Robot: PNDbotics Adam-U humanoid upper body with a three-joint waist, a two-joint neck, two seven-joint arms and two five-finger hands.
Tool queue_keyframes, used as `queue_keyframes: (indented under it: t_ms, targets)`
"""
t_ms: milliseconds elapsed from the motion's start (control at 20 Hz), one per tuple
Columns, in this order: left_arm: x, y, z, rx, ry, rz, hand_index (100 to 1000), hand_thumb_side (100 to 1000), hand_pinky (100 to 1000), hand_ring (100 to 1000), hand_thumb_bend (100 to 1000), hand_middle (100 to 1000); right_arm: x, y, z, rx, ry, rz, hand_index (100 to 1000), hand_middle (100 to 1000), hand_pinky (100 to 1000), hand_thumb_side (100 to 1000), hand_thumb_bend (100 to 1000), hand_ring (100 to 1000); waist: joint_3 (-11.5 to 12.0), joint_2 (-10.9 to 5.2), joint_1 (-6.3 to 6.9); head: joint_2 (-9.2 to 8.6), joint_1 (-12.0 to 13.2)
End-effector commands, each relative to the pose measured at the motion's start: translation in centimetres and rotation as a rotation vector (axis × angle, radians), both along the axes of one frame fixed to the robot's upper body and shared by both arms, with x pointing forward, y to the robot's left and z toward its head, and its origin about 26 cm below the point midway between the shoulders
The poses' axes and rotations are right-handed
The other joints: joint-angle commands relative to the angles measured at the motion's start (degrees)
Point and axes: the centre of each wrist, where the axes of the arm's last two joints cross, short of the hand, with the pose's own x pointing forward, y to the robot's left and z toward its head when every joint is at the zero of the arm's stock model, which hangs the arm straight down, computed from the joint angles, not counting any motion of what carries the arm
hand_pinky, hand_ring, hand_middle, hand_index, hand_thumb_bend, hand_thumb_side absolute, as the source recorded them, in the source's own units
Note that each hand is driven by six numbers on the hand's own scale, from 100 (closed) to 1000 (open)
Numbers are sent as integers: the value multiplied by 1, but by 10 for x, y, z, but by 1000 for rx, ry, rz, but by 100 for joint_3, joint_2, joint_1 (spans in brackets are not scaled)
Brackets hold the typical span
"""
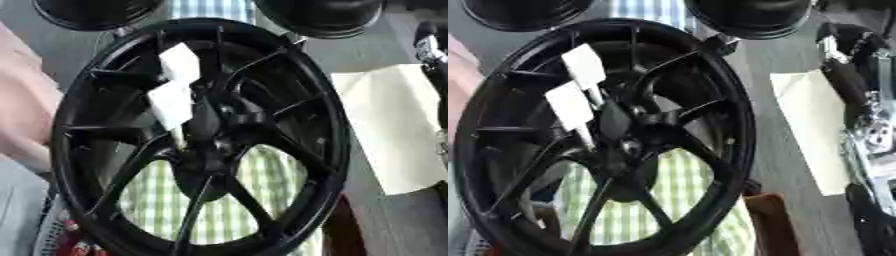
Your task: Pull the pin out of the wheel hub.
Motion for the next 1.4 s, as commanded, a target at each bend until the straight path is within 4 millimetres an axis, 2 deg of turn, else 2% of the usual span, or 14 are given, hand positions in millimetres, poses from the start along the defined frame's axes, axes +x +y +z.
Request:
queue_keyframes:
  t_ms: [50,700,750,800,900,1050,1300,1400]
  targets:
    - [-2,3,6,18,-20,13,715,628,717,590,465,615,-2,0,7,-21,-20,-4,691,593,811,410,269,753,-8,-133,17,-127,9]
    - [-2,3,6,25,-18,18,714,628,717,590,465,615,-1,0,6,-21,-18,-1,692,593,811,410,269,753,-2,-132,14,-113,9]
    - [-2,3,6,26,-18,18,719,1000,720,593,1000,618,-1,0,6,-22,-18,-1,692,595,811,410,269,754,-3,-134,16,-104,3]
    - [-2,0,12,50,-41,2,724,604,723,596,421,621,-2,-2,5,-32,-9,-6,692,595,811,411,269,754,3,-169,74,48,-109]
    - [-1,-14,37,151,-130,-64,730,616,726,601,425,625,-4,-6,6,-54,1,-19,692,595,811,412,269,754,24,-174,175,188,-247]
    - [1,-31,62,306,-164,-145,744,614,737,615,430,637,-5,-10,6,-70,5,-32,692,595,811,412,269,754,51,-173,242,260,-338]
    - [5,-52,85,556,-144,-237,758,614,747,630,443,648,-7,-14,5,-81,15,-50,692,595,811,413,269,754,116,-178,271,296,-455]
    - [4,-49,90,653,-128,-237,758,614,747,630,443,648,-7,-13,4,-77,15,-50,692,595,811,413,269,754,118,-179,244,301,-451]
